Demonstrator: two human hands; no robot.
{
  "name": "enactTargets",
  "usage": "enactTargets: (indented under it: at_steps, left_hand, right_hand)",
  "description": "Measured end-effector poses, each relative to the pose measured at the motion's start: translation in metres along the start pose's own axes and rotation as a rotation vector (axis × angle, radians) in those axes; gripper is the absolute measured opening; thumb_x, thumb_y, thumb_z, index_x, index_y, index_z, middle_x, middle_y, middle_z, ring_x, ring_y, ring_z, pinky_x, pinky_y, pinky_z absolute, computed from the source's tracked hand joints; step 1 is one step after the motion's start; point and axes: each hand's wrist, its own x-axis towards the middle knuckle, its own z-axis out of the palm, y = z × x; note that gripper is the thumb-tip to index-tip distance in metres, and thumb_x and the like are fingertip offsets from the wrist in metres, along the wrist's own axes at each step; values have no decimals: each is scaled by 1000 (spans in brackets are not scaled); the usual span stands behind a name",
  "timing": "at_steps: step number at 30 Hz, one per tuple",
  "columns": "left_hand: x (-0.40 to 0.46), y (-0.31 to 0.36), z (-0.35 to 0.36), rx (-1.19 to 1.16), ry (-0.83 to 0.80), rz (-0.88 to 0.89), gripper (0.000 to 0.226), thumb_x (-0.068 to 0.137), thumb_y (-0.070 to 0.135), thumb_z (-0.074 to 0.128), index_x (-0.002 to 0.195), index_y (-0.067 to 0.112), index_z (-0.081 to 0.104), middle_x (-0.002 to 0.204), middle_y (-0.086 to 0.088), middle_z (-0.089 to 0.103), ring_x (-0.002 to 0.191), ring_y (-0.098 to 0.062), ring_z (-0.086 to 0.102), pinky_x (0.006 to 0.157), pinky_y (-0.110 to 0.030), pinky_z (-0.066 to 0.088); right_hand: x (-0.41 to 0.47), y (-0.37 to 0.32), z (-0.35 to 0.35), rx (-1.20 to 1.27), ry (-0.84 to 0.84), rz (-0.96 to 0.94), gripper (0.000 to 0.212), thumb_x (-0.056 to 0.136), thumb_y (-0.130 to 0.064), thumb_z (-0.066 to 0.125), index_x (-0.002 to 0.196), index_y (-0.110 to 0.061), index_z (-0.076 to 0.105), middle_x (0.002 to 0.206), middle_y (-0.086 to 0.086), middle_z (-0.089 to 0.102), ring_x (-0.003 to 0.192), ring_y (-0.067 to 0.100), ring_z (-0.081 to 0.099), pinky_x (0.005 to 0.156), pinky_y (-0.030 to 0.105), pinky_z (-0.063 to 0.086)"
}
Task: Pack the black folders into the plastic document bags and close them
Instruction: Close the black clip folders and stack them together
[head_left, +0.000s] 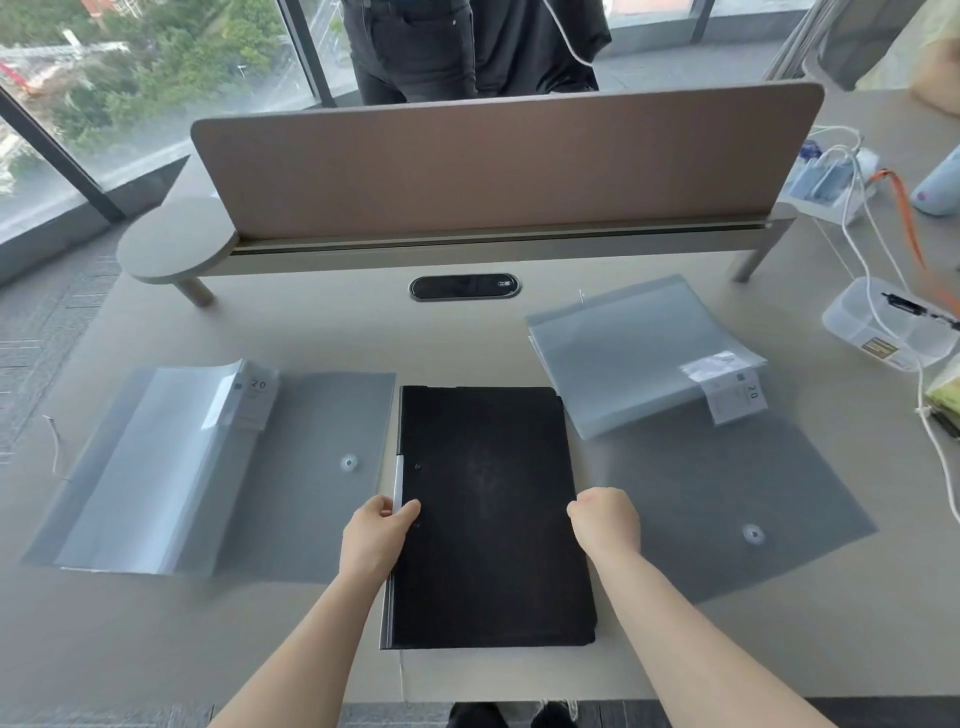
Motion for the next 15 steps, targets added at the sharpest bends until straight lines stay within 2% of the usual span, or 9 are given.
enactTargets:
  at_steps: [6, 7, 8, 9, 10, 12, 13, 14, 15]
  left_hand:
    - [5, -4, -4, -57, 16, -38, 32, 83, 41, 65, 88, 10, 58, 74, 0, 57, 67, -19, 52, 62, -31, 40]
    - [6, -5, -6, -74, 23, -48, 36, 81, 43, 64, 92, 9, 60, 74, 0, 57, 68, -19, 53, 63, -31, 41]
    - [7, -5, -8, -86, 31, -55, 43, 78, 47, 63, 97, 8, 61, 77, 0, 60, 71, -21, 56, 65, -32, 43]
    - [9, -6, -10, -88, 37, -57, 51, 76, 51, 61, 103, 8, 63, 82, -3, 63, 77, -24, 60, 69, -35, 46]
    - [10, -6, -13, -86, 39, -58, 58, 74, 54, 59, 108, 7, 63, 90, -8, 66, 86, -28, 64, 75, -38, 49]
    - [15, -7, -17, -87, 38, -57, 65, 72, 58, 58, 113, 8, 64, 106, -13, 69, 101, -33, 66, 87, -44, 52]
    - [17, -6, -18, -87, 35, -52, 66, 71, 60, 58, 114, 10, 65, 108, -11, 70, 102, -32, 66, 90, -45, 53]
    - [18, -5, -20, -83, 30, -47, 66, 71, 60, 58, 115, 12, 65, 109, -8, 71, 101, -29, 67, 92, -46, 54]
    - [19, -5, -20, -76, 27, -40, 65, 72, 60, 60, 116, 13, 65, 109, -6, 72, 99, -27, 67, 91, -45, 54]
  right_hand:
    - [10, -7, 1, 115, -40, 90, 41, 68, 7, 49, 49, -16, 20, 54, 6, 19, 55, 21, 16, 52, 36, 14]
    - [9, -10, 3, 148, -35, 84, 36, 67, 6, 49, 46, -14, 28, 53, 11, 23, 54, 28, 20, 51, 40, 21]
    - [10, -12, 6, 181, -32, 85, 22, 67, 5, 50, 48, -6, 48, 56, 24, 39, 69, 17, 22, 53, 46, 37]
    - [11, -14, 9, 193, -27, 87, 15, 68, 2, 52, 70, 4, 67, 76, 33, 57, 99, 34, 64, 68, 49, 52]
    - [15, -14, 13, 192, -27, 92, 29, 69, 0, 53, 93, 5, 69, 98, 31, 63, 99, 47, 63, 87, 55, 52]
    - [18, -16, 18, 155, -33, 76, 27, 68, -3, 51, 88, -3, 67, 91, 31, 60, 110, 27, 60, 96, 53, 45]
    - [17, -16, 20, 132, -35, 75, 22, 68, -4, 50, 83, -4, 66, 80, 28, 54, 84, 12, 29, 83, 40, 16]
    - [16, -19, 20, 124, -31, 76, 20, 70, -6, 51, 84, -5, 66, 77, 23, 57, 72, 42, 55, 67, 36, 47]
    - [16, -19, 19, 118, -24, 72, 19, 73, -9, 53, 85, -6, 68, 81, 23, 61, 77, 43, 58, 70, 37, 49]
